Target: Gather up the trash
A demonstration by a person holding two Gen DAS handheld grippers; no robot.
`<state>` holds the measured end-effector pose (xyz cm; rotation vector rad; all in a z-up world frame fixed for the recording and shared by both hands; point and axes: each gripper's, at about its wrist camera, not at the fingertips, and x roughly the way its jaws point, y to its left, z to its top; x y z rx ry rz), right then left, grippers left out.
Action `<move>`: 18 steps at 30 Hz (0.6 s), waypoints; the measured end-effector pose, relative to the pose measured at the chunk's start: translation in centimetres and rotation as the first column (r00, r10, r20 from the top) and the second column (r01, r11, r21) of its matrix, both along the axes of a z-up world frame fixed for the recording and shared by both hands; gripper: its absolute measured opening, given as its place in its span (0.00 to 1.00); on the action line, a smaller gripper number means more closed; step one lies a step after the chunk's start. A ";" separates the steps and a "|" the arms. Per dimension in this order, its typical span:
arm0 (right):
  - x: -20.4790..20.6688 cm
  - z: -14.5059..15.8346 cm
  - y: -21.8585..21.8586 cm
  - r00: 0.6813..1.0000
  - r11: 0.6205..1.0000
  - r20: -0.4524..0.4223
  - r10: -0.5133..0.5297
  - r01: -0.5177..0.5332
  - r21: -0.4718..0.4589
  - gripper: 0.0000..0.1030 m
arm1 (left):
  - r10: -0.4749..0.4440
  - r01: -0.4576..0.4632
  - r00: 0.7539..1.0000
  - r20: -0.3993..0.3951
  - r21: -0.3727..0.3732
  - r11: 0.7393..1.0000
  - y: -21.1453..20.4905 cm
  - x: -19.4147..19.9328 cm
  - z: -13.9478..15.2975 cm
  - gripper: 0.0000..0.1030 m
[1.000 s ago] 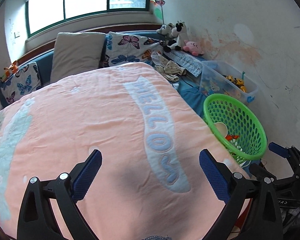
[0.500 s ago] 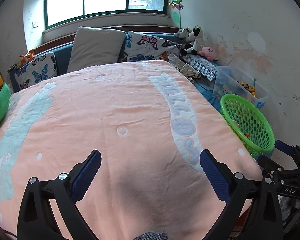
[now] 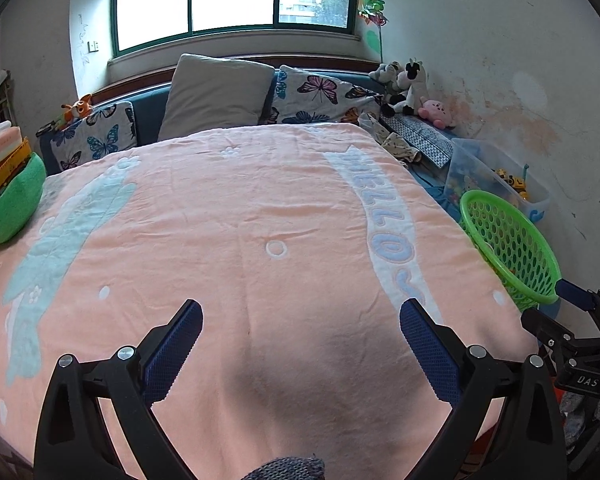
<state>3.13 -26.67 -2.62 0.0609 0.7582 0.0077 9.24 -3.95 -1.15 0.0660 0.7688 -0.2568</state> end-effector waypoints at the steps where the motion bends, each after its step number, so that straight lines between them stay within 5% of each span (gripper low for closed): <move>1: 0.0 0.0 0.2 1.000 1.000 0.000 0.007 -0.007 0.001 0.96 | 0.003 -0.003 1.000 0.000 0.000 1.000 0.1 -0.1 0.0 0.93; 18: -0.3 -0.1 0.9 1.000 1.000 0.004 0.013 -0.013 -0.005 0.96 | 0.039 -0.039 0.999 -0.014 -0.001 0.999 1.0 -0.9 -0.7 0.93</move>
